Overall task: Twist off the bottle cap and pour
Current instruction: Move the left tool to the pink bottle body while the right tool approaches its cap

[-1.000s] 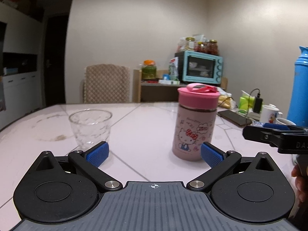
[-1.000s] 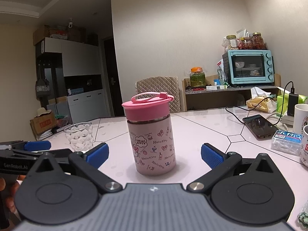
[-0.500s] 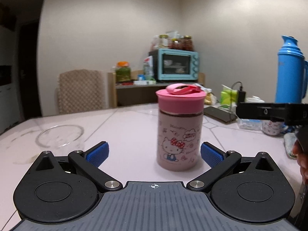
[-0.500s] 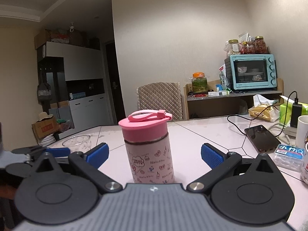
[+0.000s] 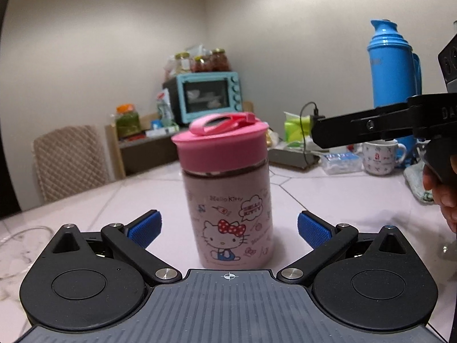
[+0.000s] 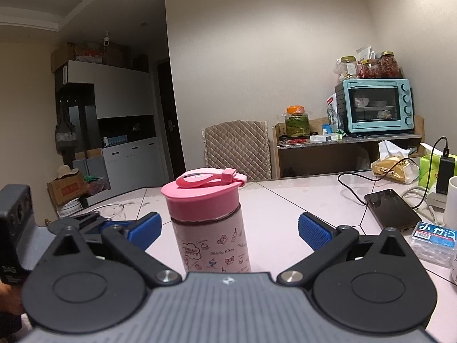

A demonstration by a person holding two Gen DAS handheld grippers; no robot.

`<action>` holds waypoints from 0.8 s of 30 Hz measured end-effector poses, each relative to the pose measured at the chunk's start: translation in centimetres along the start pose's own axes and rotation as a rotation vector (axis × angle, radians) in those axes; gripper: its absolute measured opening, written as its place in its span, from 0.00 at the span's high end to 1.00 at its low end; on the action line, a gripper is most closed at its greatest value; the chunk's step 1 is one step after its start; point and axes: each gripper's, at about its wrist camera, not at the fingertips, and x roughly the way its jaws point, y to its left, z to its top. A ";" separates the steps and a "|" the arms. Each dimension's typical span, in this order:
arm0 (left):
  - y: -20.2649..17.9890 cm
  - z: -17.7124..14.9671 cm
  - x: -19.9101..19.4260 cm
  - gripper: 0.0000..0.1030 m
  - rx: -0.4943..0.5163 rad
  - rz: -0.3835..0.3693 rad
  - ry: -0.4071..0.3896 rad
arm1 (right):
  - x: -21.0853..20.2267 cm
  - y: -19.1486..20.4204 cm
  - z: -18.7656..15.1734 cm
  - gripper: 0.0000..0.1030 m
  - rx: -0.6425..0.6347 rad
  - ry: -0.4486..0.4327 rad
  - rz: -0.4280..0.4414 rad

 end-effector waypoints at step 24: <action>2.1 0.9 5.0 0.00 -0.072 -0.116 0.010 | 3.2 -0.8 0.6 0.00 -0.010 0.038 0.071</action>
